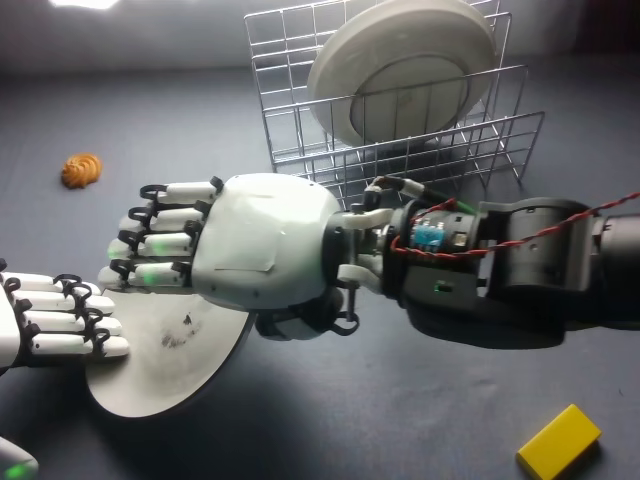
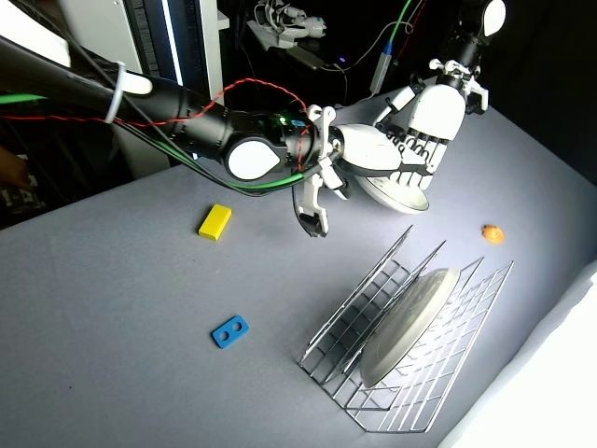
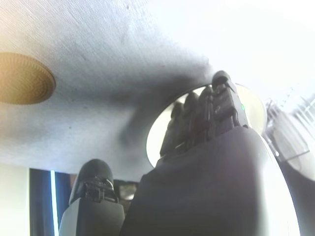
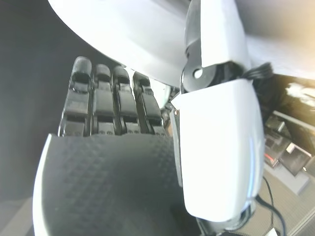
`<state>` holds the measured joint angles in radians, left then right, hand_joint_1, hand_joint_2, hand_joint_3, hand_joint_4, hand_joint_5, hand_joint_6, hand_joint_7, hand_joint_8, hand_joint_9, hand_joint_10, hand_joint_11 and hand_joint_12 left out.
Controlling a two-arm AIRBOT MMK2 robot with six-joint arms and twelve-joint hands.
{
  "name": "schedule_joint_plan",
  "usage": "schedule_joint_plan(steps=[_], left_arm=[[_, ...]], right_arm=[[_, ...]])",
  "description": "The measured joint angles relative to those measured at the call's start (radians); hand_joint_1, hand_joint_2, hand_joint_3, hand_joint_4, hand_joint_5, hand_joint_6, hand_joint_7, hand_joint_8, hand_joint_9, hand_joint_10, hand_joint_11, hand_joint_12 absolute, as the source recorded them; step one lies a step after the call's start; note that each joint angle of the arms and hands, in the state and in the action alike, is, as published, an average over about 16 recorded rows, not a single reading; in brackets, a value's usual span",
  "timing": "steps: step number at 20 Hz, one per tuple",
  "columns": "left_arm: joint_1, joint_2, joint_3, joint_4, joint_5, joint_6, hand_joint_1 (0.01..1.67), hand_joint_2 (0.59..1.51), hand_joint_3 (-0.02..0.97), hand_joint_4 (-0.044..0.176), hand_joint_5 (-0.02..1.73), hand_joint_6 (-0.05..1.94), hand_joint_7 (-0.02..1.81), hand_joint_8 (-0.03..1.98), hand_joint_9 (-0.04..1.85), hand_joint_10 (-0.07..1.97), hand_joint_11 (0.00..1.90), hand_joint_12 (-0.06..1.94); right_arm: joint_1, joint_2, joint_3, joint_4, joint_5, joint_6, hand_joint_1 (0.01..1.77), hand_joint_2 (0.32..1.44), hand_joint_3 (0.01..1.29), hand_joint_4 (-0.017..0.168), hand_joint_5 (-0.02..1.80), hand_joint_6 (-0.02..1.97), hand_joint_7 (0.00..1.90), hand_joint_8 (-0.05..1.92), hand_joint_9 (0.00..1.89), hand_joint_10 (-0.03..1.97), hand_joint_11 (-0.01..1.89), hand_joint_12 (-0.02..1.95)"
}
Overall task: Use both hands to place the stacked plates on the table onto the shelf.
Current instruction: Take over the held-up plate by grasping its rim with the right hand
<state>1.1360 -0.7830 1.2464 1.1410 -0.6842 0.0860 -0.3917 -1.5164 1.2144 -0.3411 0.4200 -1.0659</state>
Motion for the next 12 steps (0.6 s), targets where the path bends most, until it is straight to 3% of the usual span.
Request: schedule_joint_plan(steps=[5,12], left_arm=[[0.005,0.0,0.001,-0.006,-0.003,0.001,0.01,1.138,0.02,-0.008,0.05,-0.03,0.02,-0.01,-0.02,-0.03,0.01,-0.01],[-0.003,0.002,0.004,-0.022,-0.008,0.002,0.01,1.132,0.021,-0.006,0.03,-0.02,0.02,-0.01,-0.02,-0.03,0.01,-0.01]], right_arm=[[-0.004,-0.05,0.038,0.034,0.004,-0.024,1.23,0.94,0.02,0.003,0.45,0.04,0.44,0.01,0.42,0.03,0.15,0.82],[-0.009,-0.074,0.057,0.041,0.031,-0.034,1.17,0.97,0.02,-0.002,0.79,0.19,0.84,0.12,0.87,0.03,0.49,0.97]])
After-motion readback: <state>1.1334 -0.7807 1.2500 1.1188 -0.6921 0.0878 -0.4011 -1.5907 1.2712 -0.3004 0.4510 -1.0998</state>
